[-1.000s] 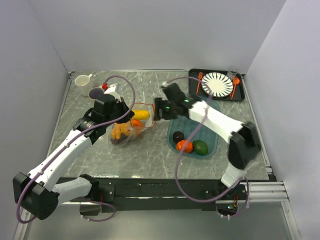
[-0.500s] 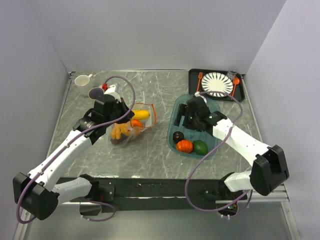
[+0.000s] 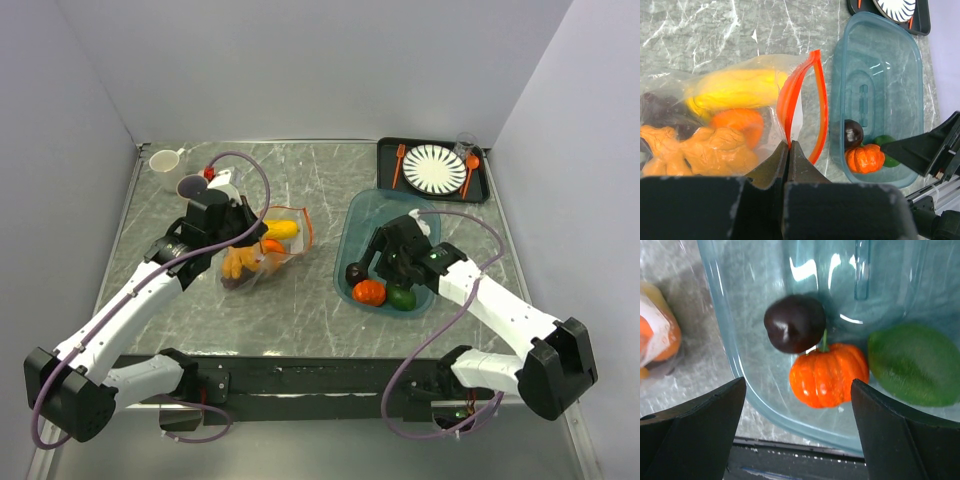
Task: Place the food in the zip-top bag and seal the zipper
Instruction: Pick up the fake fruit from the bin.
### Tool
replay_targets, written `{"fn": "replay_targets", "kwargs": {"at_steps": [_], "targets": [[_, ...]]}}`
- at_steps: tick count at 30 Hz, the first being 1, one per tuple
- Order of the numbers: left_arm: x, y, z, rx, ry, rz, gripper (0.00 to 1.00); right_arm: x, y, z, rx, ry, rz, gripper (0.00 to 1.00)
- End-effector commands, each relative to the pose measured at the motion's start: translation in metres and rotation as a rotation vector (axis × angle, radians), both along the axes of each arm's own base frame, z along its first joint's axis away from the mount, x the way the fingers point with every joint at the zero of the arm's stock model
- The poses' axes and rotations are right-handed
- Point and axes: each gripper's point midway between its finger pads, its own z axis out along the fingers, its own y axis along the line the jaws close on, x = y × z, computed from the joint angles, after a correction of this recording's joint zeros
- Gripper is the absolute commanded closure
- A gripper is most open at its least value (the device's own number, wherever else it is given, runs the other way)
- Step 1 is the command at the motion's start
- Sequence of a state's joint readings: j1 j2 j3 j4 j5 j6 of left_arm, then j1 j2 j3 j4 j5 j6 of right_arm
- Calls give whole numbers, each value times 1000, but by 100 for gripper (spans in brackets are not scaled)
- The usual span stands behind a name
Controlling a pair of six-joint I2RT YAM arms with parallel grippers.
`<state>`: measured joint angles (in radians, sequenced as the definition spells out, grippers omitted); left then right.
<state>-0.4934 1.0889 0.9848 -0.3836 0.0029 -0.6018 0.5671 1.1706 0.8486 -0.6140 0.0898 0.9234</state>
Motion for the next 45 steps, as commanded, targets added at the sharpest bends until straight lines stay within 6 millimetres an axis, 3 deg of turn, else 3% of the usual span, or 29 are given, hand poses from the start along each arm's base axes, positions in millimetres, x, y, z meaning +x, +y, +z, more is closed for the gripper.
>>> {"fn": "replay_targets", "kwargs": {"at_steps": [1,20,24,26,33,36,40,45], "targets": [[2,-6,15,-28,-56,-25,99,-11,-3,-9,-38,43,-18,8],[6,-6,15,-16,-56,-22,99,-25,6,-50,-63,170,23,9],[6,-4,16,-8,-60,-15,99,-20,2,-53,-98,153,26,18],[6,-4,16,-7,-61,-15,99,-16,2,-52,-102,137,27,23],[4,-3,14,-10,-52,-11,99,8,-2,-40,-129,58,34,54],[4,-2,15,-10,-54,-11,99,22,-3,-28,-135,13,47,60],[4,-3,15,-11,-50,-11,99,48,-19,-1,-193,-70,4,61],[4,-4,13,-18,-46,-12,99,75,-43,11,-329,-103,-9,59]]}}
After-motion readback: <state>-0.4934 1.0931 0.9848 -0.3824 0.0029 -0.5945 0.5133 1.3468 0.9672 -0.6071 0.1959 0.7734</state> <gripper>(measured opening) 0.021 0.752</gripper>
